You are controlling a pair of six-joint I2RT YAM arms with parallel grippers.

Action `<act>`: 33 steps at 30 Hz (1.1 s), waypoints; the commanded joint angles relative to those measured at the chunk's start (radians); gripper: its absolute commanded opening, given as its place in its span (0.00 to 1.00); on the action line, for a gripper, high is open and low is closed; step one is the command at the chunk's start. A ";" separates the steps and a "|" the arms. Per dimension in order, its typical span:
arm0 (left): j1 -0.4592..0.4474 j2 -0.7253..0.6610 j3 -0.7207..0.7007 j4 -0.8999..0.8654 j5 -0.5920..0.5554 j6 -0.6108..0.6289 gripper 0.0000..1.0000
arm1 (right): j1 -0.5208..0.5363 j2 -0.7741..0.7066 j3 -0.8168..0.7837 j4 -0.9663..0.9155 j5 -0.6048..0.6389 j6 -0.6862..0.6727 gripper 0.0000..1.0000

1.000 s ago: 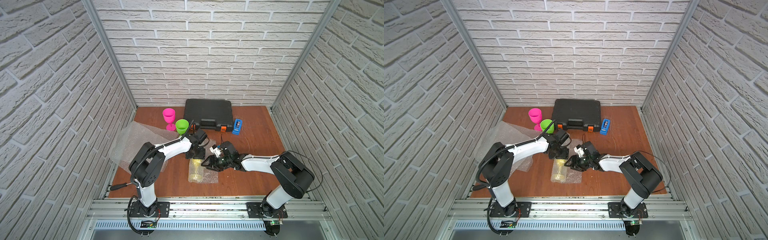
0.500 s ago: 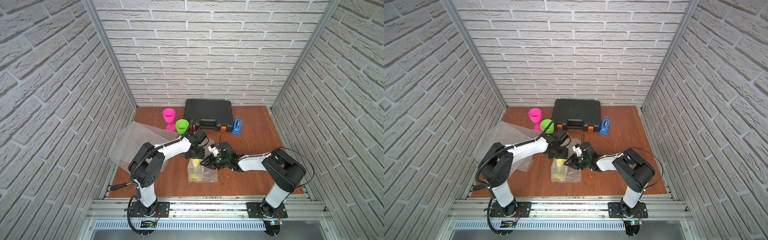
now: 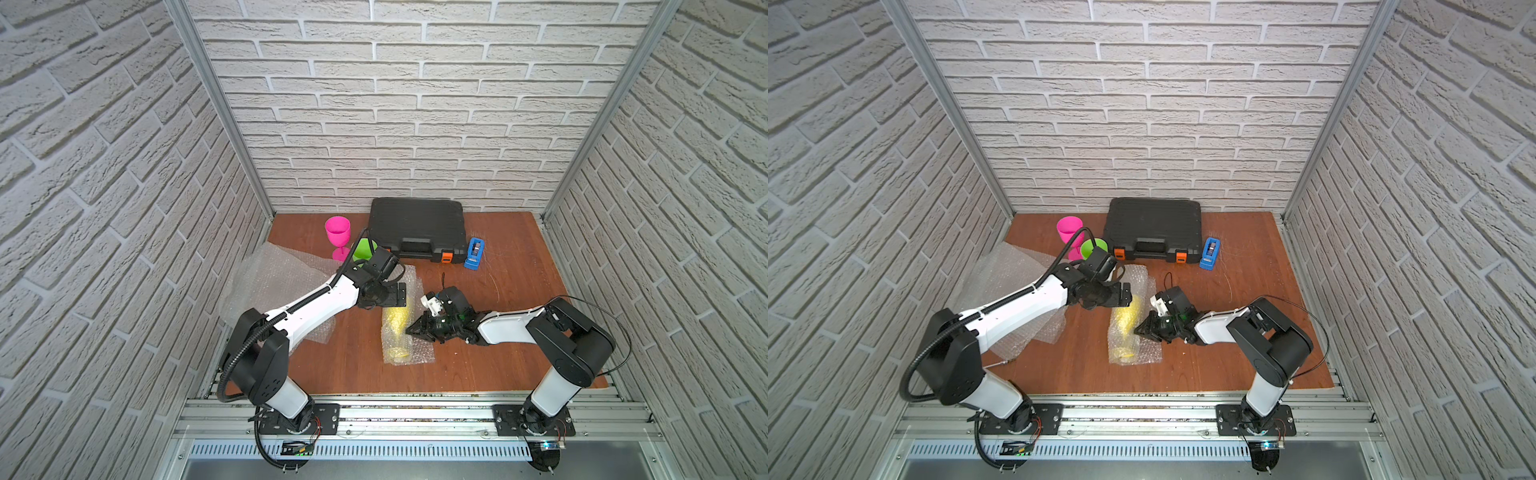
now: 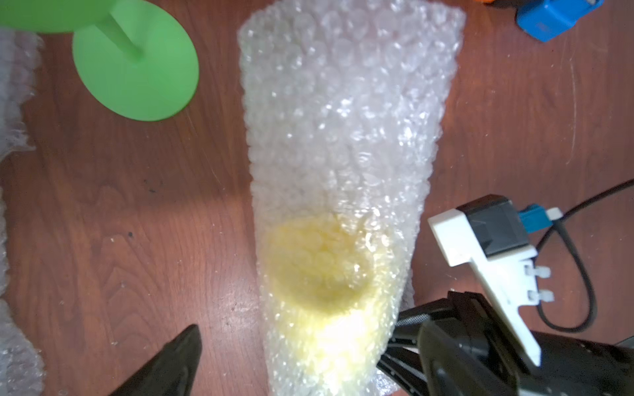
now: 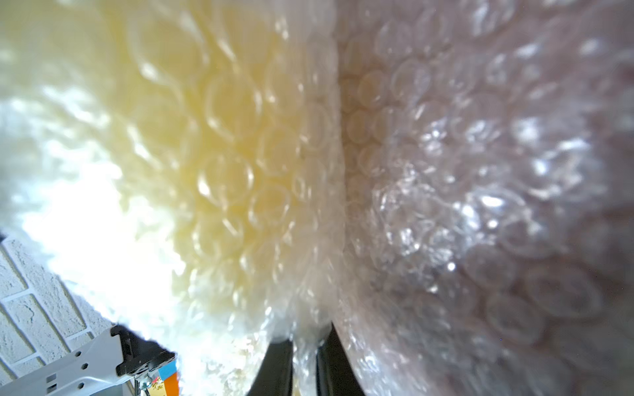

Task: Wrap wine glasses in bubble wrap
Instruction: Wrap the wine glass in bubble wrap.

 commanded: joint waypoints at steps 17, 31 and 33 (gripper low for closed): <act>-0.007 0.137 -0.067 0.129 0.136 -0.014 0.77 | -0.103 -0.281 0.069 -0.590 0.232 -0.244 0.67; -0.024 0.181 -0.017 0.118 0.130 -0.029 0.77 | -0.135 -0.154 -0.096 -0.038 -0.038 -0.112 1.00; -0.025 0.183 -0.015 0.119 0.129 -0.032 0.77 | -0.135 -0.110 -0.113 0.042 -0.049 -0.082 1.00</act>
